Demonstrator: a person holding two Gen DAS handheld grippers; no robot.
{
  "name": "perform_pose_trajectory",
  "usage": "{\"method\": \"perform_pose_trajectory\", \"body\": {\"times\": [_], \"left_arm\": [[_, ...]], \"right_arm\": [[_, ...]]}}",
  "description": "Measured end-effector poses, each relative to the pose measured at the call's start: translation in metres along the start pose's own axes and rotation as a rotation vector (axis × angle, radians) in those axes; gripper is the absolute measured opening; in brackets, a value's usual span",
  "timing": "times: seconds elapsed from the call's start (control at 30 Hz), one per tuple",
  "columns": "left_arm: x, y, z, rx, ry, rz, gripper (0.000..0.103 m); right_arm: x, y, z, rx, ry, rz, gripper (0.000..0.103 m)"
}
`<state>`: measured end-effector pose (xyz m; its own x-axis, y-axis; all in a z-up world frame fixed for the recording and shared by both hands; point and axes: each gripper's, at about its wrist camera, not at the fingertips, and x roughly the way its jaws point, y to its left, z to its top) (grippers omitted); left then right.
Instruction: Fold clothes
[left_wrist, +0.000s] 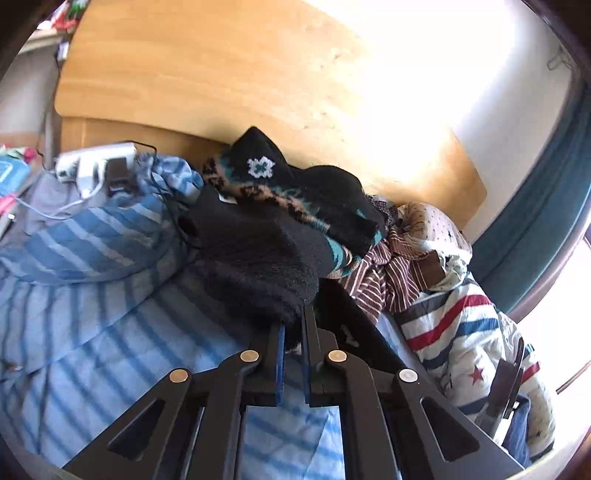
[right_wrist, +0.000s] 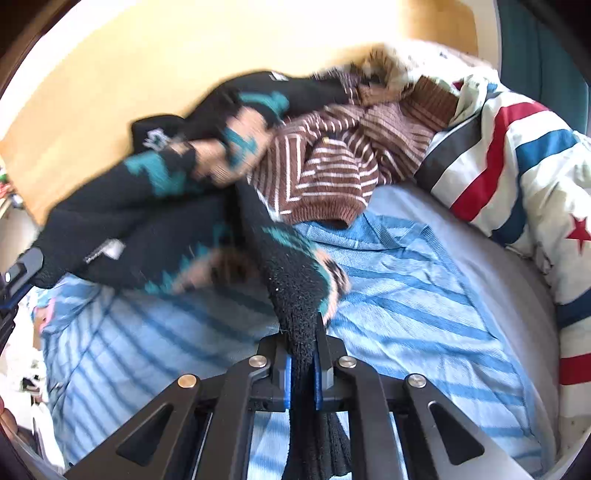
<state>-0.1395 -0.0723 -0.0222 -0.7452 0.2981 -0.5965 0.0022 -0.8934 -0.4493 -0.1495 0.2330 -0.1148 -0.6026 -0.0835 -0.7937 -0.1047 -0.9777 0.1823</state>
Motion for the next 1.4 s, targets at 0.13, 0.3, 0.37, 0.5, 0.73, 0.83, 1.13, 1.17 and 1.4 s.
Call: {"method": "perform_pose_trajectory", "body": {"times": [0.13,0.3,0.37,0.5,0.73,0.83,1.13,1.17,1.4], "left_arm": [[-0.055,0.006,-0.036,-0.001,-0.013,0.003,0.0],[-0.086,0.024,-0.08,-0.035,0.075,0.073,0.0],[-0.087,0.035,-0.092,-0.106,0.116,0.061,0.0],[-0.07,0.046,-0.111,-0.226,0.258,-0.003,0.001],[-0.017,0.027,-0.129,-0.24,0.445,0.011,0.001],[0.011,0.016,-0.134,-0.274,0.493,-0.014,0.001],[0.073,-0.017,-0.134,-0.267,0.522,-0.041,0.002],[0.078,-0.02,-0.134,-0.261,0.526,-0.038,0.004],[0.098,-0.028,-0.134,-0.232,0.49,0.027,0.073]], "right_arm": [[-0.045,-0.01,-0.023,-0.009,-0.015,0.045,0.009],[-0.064,-0.012,-0.062,-0.054,0.074,0.084,0.009],[-0.064,-0.006,-0.078,-0.086,0.114,0.103,0.009],[-0.065,0.021,-0.113,-0.208,0.181,0.154,0.009],[-0.067,0.048,-0.138,-0.373,0.203,0.233,0.009],[-0.063,0.043,-0.138,-0.383,0.22,0.25,0.009],[-0.044,0.014,-0.135,-0.331,0.268,0.242,0.009],[-0.04,0.012,-0.135,-0.324,0.271,0.234,0.009],[-0.012,-0.023,-0.119,-0.204,0.285,0.11,0.009]]}}
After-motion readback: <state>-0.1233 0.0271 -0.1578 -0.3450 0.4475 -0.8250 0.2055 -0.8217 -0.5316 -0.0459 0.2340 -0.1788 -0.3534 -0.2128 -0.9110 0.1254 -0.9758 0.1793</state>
